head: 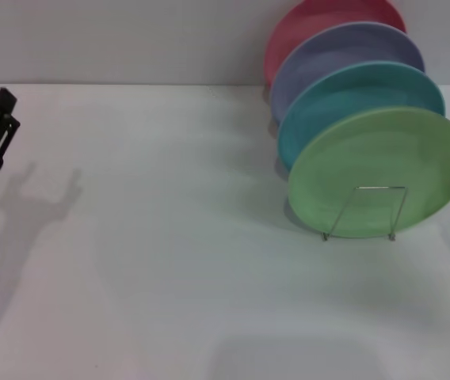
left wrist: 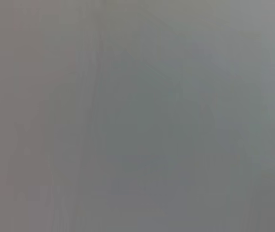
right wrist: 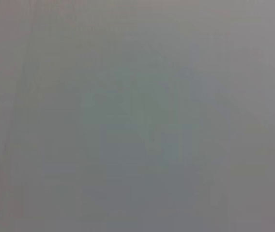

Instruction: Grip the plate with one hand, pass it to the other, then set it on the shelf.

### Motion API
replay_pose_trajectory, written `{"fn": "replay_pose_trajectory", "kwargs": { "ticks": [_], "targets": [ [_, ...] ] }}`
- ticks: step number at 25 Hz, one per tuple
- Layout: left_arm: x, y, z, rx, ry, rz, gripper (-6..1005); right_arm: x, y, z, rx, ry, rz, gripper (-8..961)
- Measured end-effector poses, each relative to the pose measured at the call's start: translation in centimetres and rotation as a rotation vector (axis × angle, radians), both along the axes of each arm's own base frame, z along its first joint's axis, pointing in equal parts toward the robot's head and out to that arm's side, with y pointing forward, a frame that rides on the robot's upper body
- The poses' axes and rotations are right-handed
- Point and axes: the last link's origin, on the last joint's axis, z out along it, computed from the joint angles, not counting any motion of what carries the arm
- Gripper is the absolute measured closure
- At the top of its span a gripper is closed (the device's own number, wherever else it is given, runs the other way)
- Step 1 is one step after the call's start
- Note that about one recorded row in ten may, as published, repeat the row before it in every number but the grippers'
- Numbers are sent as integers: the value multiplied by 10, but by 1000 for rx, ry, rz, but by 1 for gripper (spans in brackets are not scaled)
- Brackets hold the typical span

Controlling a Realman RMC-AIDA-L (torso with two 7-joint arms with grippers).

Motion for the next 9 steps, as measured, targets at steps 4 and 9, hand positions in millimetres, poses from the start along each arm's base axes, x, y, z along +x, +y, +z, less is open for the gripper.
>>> {"fn": "replay_pose_trajectory", "kwargs": {
  "ticks": [4,9],
  "targets": [
    [5,7,4,22,3,-15,215,-4,3,0,7,17,3,577],
    [9,14,4,33,21,-19,215,-6,2,1,28,29,9,577]
  ]
}}
